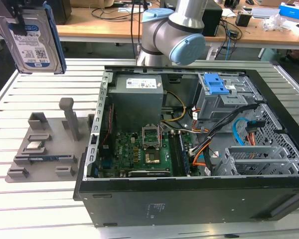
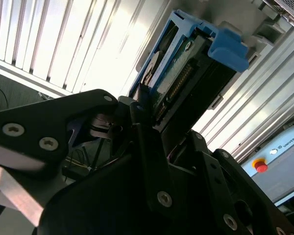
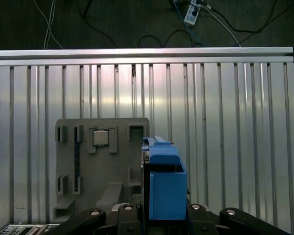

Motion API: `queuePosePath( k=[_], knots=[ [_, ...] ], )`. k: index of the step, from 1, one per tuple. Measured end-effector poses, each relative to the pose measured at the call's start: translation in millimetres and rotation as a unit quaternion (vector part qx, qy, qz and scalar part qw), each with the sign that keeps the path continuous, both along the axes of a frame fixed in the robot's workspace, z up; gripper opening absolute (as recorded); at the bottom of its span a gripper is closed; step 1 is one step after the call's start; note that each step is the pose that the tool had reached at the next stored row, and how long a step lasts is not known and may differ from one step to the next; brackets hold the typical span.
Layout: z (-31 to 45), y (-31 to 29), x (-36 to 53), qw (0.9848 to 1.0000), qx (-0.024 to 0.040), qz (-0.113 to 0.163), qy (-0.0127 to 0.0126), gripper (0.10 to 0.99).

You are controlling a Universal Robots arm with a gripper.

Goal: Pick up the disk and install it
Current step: 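Pick up the disk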

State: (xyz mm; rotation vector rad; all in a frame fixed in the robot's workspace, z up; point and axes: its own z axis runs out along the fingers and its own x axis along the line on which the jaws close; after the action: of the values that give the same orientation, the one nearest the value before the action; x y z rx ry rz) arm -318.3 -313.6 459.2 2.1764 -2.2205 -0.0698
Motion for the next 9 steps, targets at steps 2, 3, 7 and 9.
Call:
queuePosePath(
  k=[2,3,7,9],
  knots=[
    [3.5,0.4,0.3,1.0000,-0.0001,0.000,0.0003,0.361],
    [5.8,0.7,0.5,1.0000,-0.0001,0.000,0.0004,0.361],
    [12.9,1.5,1.2,1.0000,-0.0002,0.000,0.0009,0.361],
    [16.8,1.9,1.6,1.0000,-0.0002,0.000,0.0012,0.361]
  ],
)
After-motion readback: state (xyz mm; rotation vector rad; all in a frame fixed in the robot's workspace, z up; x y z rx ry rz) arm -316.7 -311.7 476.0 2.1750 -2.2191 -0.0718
